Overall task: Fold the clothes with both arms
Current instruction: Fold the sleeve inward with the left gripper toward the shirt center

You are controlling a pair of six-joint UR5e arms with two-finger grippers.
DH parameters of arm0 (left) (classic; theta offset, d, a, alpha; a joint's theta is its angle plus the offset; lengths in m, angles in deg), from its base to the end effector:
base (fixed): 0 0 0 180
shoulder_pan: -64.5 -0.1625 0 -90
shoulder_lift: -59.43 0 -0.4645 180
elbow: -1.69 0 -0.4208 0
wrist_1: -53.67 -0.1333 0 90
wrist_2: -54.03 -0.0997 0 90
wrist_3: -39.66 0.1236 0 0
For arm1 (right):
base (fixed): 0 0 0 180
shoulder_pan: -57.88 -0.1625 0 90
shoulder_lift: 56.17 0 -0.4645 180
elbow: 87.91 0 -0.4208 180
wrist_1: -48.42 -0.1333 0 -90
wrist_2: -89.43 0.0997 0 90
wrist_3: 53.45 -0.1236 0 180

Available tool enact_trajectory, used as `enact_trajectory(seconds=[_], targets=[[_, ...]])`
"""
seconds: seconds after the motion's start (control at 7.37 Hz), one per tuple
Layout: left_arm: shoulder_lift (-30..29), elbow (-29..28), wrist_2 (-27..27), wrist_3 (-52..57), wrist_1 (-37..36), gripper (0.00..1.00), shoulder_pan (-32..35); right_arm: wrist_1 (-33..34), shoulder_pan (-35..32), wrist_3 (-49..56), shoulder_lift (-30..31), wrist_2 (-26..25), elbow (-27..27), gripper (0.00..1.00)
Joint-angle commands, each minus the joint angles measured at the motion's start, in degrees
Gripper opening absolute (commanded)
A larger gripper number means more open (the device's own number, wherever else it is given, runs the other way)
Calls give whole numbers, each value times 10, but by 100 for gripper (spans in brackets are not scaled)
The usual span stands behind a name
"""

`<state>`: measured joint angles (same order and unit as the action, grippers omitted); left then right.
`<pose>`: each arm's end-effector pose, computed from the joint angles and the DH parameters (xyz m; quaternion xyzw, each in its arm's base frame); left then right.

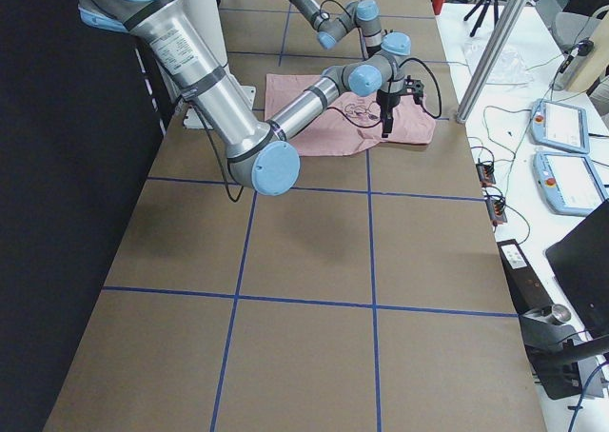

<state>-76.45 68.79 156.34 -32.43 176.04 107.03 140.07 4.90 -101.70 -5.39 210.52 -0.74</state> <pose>0.5739 -0.6716 0.3082 0.1504 0.4468 -0.1391 0.8709 -0.4110 -0.6604 0.3029 0.0384 -0.3830 0.0103 0.9229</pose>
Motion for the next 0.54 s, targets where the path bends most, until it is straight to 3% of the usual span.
enact_trajectory(seconds=[0.0,0.27,0.41], targets=[[-10,-6,0,-2,2,0,-1,-1,1,0,2,-1,-3,100],[-12,-13,0,-2,23,0,-2,-1,2,0,7,-1,-2,100],[-12,-13,1,-2,23,28,-2,-2,2,-1,8,-2,-2,100]])
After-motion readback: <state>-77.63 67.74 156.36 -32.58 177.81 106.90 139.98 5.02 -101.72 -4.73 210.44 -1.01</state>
